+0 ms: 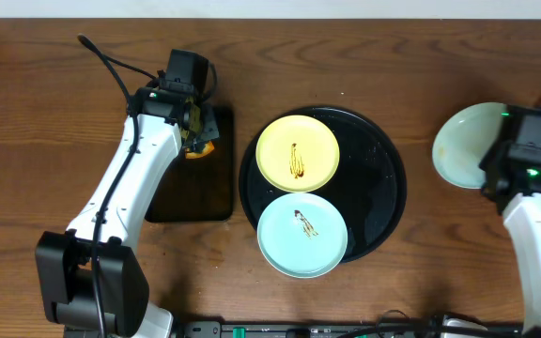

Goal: Clean dirty plates on tray and stack at the side
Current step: 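Lift the cleaned blue plate with right gripper and place it right of tray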

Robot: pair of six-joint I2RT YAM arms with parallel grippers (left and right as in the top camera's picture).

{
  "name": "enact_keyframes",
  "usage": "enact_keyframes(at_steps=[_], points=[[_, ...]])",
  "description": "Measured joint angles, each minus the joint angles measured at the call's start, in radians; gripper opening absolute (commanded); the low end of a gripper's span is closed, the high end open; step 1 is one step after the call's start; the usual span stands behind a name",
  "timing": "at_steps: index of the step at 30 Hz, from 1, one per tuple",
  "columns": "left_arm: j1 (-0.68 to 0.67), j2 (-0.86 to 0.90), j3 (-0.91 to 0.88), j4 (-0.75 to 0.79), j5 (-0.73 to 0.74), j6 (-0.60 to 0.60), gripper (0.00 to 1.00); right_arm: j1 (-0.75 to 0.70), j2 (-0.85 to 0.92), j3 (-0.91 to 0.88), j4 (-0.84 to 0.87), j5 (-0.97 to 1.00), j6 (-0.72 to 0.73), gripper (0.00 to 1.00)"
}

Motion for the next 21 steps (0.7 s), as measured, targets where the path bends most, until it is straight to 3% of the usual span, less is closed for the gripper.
enact_keyframes(at_steps=[7,13,14,17,18,21], points=[[0.000,0.000,0.000,-0.001,0.000,0.000,0.12,-0.212,0.183,0.000,0.073,-0.233,0.014,0.01],[0.000,0.000,0.000,-0.001,0.000,0.000,0.12,-0.263,0.251,-0.001,0.099,-0.311,0.020,0.02],[0.000,0.000,0.000,-0.001,0.000,0.000,0.12,-0.267,0.251,-0.001,0.103,-0.320,0.020,0.04],[0.000,0.000,0.000,-0.001,0.000,0.000,0.12,-0.271,0.251,-0.001,0.105,-0.335,0.027,0.38],[0.000,0.000,0.000,-0.001,0.000,0.000,0.12,-0.271,0.251,-0.001,0.106,-0.347,0.020,0.43],[0.000,0.000,0.000,-0.001,0.000,0.000,0.12,-0.271,0.251,-0.001,0.105,-0.396,-0.005,0.45]])
